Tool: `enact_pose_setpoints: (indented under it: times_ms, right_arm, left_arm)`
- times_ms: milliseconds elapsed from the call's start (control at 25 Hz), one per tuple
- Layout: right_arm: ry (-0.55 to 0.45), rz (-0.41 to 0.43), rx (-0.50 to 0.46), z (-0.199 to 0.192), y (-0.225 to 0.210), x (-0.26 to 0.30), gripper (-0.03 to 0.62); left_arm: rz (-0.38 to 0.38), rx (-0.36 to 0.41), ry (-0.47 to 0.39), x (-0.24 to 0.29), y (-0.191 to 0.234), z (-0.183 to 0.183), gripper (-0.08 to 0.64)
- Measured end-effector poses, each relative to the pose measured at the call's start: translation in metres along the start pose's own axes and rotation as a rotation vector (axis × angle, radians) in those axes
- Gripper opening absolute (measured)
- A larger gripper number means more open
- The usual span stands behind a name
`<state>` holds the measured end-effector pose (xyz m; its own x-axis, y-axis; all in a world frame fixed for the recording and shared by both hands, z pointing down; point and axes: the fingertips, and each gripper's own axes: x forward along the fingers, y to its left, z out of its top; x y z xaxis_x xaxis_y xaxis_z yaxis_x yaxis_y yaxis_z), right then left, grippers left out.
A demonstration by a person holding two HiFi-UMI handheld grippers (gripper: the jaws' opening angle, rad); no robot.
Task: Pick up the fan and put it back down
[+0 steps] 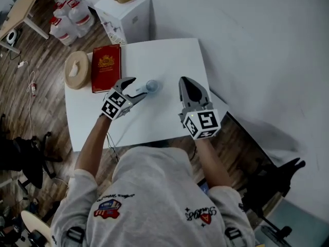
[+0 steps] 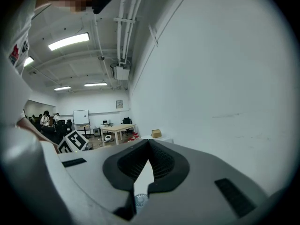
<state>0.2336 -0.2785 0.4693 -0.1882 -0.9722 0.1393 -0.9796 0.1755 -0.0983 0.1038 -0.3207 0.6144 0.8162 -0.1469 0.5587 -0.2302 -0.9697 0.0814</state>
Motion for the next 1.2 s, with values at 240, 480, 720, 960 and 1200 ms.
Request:
enact_pose_setpoints:
  times_ms: [240,480,720,960,1200]
  right_arm:
    - [0.026,-0.076,-0.003,-0.015,-0.019,-0.027,0.001]
    - [0.046,-0.153,0.013,-0.026,-0.038,-0.053,0.002]
    - [0.065,-0.225,0.058,-0.038,-0.05,-0.079,0.002]
    - [0.075,-0.272,0.071,-0.046,-0.066,-0.1,0.002]
    - [0.08,-0.296,0.074,-0.05,-0.073,-0.112,0.001]
  left_arm:
    - [-0.091,-0.028,0.163,0.054,-0.002,-0.046,0.314]
    - [-0.129,-0.055,0.342,0.1,0.003,-0.085,0.314]
    - [-0.092,0.144,0.459,0.126,0.016,-0.098,0.314]
    - [-0.109,0.196,0.537,0.143,0.023,-0.11,0.314]
    - [-0.147,0.245,0.584,0.153,0.012,-0.119,0.259]
